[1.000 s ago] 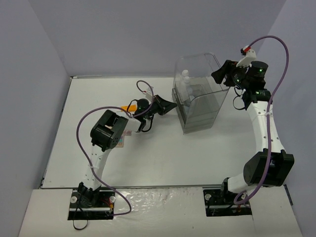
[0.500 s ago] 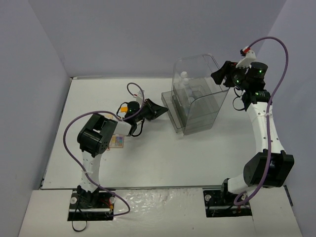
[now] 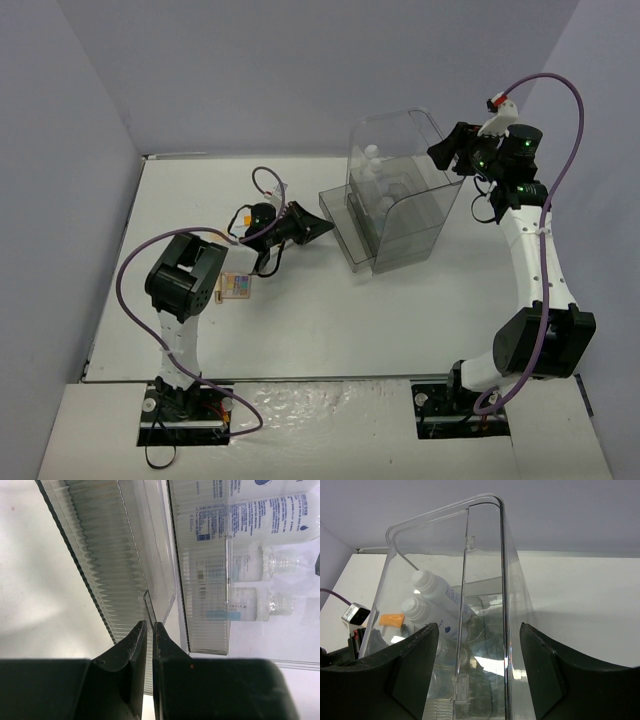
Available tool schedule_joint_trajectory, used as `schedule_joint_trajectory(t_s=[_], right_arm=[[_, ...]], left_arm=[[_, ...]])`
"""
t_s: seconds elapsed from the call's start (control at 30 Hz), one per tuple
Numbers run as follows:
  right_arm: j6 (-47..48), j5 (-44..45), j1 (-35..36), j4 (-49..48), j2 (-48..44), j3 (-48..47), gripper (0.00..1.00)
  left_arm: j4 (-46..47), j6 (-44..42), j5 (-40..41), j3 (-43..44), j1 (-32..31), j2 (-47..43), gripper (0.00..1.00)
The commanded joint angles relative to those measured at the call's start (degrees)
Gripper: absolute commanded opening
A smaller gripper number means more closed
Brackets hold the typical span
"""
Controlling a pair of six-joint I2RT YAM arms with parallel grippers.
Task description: Organize the makeup
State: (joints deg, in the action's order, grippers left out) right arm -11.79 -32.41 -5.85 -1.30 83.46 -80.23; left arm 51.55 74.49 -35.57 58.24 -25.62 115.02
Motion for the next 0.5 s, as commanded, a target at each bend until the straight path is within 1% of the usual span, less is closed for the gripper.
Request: schedule_joint_trajectory(t_s=[0.0, 0.27, 0.47], right_arm=[[-0.3, -0.4, 0.8, -1.1, -0.5, 0.9, 0.62], [-0.2, -0.8, 0.9, -1.3, -0.2, 0.9, 0.62], [0.0, -0.8, 0.9, -1.3, -0.4, 1.2, 0.62]], left_arm=[[-2.8, -5.1, -3.4, 1.2, 0.4, -5.8, 0.0], [-10.6, -9.9, -4.5, 3.2, 1.9, -7.2, 0.0], [-14.1, -12.3, -5.5, 7.5, 2.1, -5.8, 0.0]])
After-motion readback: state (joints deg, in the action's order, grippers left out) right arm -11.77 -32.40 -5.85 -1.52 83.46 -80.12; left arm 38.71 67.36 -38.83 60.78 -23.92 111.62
